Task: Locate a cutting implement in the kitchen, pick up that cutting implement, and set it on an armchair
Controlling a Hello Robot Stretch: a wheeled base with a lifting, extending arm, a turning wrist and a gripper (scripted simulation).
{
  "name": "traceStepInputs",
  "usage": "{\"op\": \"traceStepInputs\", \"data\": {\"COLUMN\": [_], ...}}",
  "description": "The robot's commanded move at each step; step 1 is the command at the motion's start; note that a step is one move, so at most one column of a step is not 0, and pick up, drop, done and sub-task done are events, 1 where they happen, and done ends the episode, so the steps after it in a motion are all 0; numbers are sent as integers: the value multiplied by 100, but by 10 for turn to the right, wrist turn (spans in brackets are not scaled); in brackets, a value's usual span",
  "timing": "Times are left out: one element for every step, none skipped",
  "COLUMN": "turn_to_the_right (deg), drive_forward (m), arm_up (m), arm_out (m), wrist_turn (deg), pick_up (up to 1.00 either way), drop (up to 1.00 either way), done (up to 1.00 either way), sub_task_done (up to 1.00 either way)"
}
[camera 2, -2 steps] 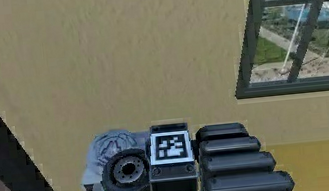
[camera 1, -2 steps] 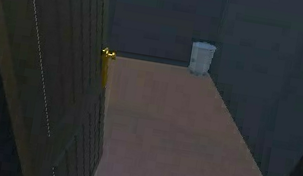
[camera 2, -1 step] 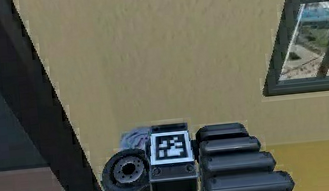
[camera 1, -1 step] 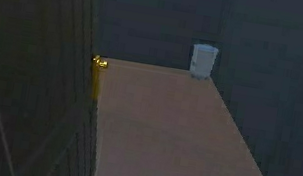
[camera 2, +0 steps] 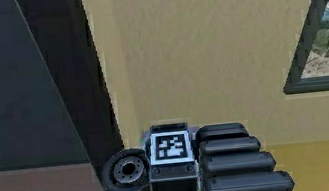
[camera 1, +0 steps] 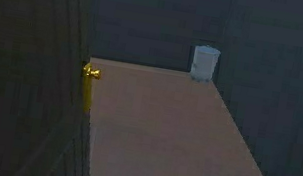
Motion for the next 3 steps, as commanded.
{"op": "traceStepInputs", "data": {"turn_to_the_right": [0, 30, 450], "drive_forward": [100, 0, 0], "arm_up": [0, 0, 0], "arm_out": [0, 0, 0], "wrist_turn": [0, 0, 0], "pick_up": [0, 0, 0], "drop": [0, 0, 0], "done": [0, 0, 0], "sub_task_done": [0, 0, 0]}}
